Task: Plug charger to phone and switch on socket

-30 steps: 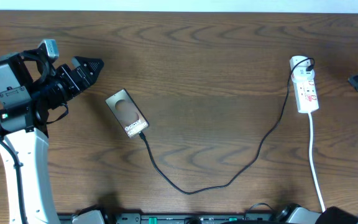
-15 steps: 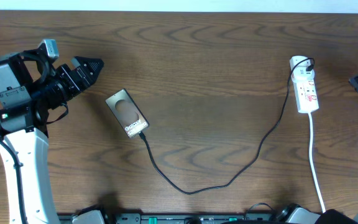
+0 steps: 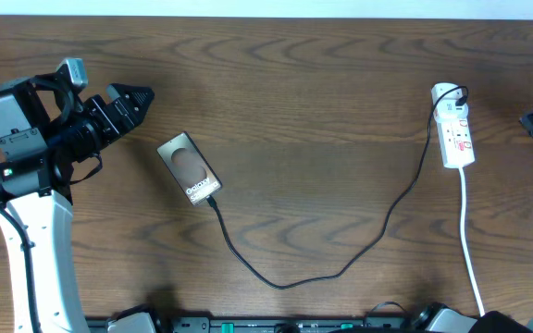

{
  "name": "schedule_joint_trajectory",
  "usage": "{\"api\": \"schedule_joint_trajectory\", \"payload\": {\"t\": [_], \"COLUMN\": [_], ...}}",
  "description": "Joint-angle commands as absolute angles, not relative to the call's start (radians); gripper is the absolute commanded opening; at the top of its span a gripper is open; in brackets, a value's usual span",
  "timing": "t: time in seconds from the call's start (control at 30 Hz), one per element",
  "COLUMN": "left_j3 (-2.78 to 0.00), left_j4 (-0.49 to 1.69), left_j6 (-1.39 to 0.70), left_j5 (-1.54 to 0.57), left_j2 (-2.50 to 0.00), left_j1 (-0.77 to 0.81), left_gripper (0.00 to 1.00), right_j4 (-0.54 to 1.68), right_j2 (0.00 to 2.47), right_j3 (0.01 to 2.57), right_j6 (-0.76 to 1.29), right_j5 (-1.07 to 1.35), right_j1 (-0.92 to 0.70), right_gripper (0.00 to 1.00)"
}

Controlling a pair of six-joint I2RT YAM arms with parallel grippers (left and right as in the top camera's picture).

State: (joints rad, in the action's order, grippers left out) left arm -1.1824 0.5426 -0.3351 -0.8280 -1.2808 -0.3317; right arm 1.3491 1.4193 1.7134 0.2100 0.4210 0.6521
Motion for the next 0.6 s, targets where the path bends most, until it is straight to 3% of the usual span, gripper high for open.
{"api": "schedule_joint_trajectory", "payload": {"t": [0.0, 0.4, 0.57], "left_j3": [-1.18, -1.18, -1.18], "left_j4": [0.542, 0.551, 0.683], "left_j6": [-0.315, -0.307, -0.307], "left_j5": [-0.815, -0.788, -0.588], "left_j2": [-1.28, -1.274, -1.246], "left_j1": [-0.329, -0.329, -0.286], "left_gripper": [0.9, 0.9, 0.9], "right_j4": [1.351, 1.351, 1.351], "right_j2": [1.416, 1.416, 1.416], "right_j3": [1.715, 1.715, 1.715], "right_j6": [0.224, 0.224, 0.224], "right_j5": [0.417, 0.417, 0.417], "right_j1": [0.647, 0.647, 0.647], "right_gripper": [0.99, 0.99, 0.99]}}
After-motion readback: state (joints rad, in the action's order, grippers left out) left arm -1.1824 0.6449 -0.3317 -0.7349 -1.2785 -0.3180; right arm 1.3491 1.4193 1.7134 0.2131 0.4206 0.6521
